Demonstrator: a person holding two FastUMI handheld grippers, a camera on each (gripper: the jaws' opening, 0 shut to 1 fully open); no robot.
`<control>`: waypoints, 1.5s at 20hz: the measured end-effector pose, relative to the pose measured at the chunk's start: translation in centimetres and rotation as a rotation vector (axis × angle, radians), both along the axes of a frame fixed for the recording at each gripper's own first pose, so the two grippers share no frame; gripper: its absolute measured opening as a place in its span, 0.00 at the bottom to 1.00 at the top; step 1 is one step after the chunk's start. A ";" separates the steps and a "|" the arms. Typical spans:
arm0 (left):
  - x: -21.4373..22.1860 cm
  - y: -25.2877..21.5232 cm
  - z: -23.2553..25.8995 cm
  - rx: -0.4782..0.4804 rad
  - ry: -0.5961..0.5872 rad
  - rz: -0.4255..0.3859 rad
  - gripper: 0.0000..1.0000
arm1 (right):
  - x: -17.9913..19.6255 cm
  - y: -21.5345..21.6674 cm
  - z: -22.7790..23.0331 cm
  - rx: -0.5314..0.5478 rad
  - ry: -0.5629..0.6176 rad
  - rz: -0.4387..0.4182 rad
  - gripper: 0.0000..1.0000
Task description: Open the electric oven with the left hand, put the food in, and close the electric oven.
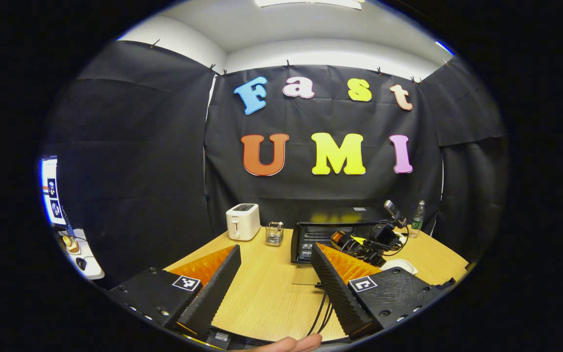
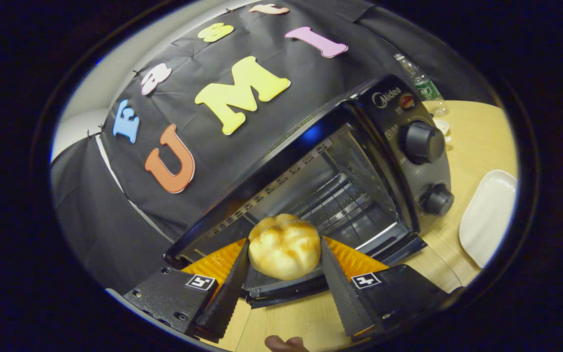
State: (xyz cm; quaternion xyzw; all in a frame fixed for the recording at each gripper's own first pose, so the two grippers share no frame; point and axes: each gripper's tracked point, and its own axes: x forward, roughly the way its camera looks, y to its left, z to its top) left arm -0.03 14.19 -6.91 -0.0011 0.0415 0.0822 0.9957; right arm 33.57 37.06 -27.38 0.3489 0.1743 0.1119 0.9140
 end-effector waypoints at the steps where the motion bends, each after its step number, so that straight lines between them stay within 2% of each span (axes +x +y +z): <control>1: 0.2 0.3 -0.3 -0.006 0.007 0.007 0.95 | 0.9 0.2 -0.1 -0.022 -0.010 -0.003 0.85; 5: 1.0 1.6 -1.1 -0.014 0.023 0.023 0.95 | 3.4 0.6 -1.1 -0.141 -0.051 -0.007 0.86; 12: 1.6 2.4 -2.1 -0.006 0.042 0.034 0.95 | 5.4 1.3 -0.8 -0.254 -0.119 0.029 0.88; 13: 1.5 2.4 -2.2 -0.010 0.045 0.033 0.95 | 5.4 0.8 -0.8 -0.266 -0.125 0.010 0.87; 16: 1.4 2.1 -2.3 -0.024 0.050 0.033 0.95 | 5.3 -0.4 -0.8 -0.264 -0.127 -0.032 0.94; 23: 1.7 0.0 -2.8 -0.027 0.058 -0.011 0.95 | 0.8 -2.5 -0.9 -0.202 -0.073 0.044 0.96; 30: 4.9 -2.5 -6.9 -0.032 0.159 -0.070 0.95 | -7.0 -7.4 2.9 -0.244 -0.157 0.123 0.96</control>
